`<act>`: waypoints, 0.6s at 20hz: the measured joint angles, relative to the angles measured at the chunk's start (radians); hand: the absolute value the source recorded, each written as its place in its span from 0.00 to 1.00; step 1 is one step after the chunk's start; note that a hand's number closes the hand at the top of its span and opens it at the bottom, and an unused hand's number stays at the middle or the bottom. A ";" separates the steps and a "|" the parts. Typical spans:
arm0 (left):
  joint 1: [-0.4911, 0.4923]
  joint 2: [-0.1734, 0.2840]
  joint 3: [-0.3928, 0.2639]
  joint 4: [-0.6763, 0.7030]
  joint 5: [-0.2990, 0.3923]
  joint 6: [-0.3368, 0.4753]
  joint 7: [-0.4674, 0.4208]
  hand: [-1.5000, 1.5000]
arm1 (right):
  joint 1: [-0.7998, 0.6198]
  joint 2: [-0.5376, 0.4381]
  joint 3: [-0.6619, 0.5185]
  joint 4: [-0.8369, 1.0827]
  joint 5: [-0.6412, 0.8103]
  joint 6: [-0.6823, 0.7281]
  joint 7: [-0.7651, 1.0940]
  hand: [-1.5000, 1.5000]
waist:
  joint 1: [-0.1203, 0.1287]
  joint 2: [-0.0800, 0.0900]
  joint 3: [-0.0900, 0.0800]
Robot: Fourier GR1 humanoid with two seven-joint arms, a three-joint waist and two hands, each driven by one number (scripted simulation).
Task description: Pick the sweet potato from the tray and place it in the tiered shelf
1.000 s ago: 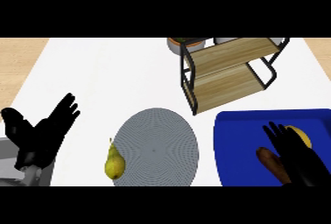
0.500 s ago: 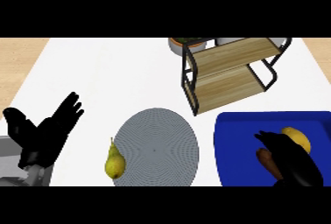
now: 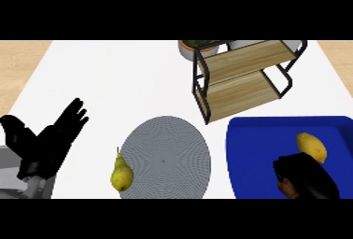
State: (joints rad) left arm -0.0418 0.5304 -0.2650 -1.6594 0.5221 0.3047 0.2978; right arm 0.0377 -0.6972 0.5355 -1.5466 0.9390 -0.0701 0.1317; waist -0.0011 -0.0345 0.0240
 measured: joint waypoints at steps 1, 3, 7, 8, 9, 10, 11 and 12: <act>0.002 -0.002 0.000 -0.004 -0.002 0.004 0.004 0.50 | 0.005 -0.001 -0.003 0.001 -0.006 -0.012 -0.022 1.00 | -0.001 0.000 -0.001; 0.001 -0.014 -0.002 0.002 -0.006 0.011 -0.001 0.50 | 0.007 0.009 0.010 -0.014 0.008 -0.031 -0.043 1.00 | -0.006 0.000 0.001; 0.005 -0.014 -0.006 -0.011 -0.011 0.016 0.015 0.50 | 0.002 0.060 0.041 -0.073 -0.040 0.026 -0.066 1.00 | -0.006 0.007 0.003; 0.004 -0.015 -0.008 -0.014 -0.016 0.019 0.017 0.50 | -0.001 0.090 0.050 -0.084 -0.072 0.048 -0.068 1.00 | -0.002 0.011 0.004; 0.002 -0.013 -0.010 -0.017 -0.017 0.022 0.024 0.50 | -0.006 0.126 0.061 -0.096 -0.108 0.075 -0.063 1.00 | 0.003 0.015 0.005; 0.002 -0.007 -0.010 -0.019 -0.019 0.021 0.028 0.50 | -0.009 0.157 0.065 -0.113 -0.146 0.094 -0.062 1.00 | 0.004 0.018 0.005; 0.004 -0.009 -0.012 -0.018 -0.024 0.024 0.028 0.50 | -0.013 0.188 0.067 -0.137 -0.181 0.113 -0.055 1.00 | 0.002 0.019 0.007; 0.006 -0.012 -0.011 -0.016 -0.028 0.027 0.025 0.50 | -0.015 0.213 0.068 -0.165 -0.207 0.121 -0.049 1.00 | -0.001 0.019 0.009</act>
State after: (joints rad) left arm -0.0356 0.5183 -0.2763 -1.6754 0.4943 0.3317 0.3230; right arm 0.0229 -0.4840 0.6039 -1.7116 0.7325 0.0512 0.0824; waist -0.0024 -0.0158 0.0328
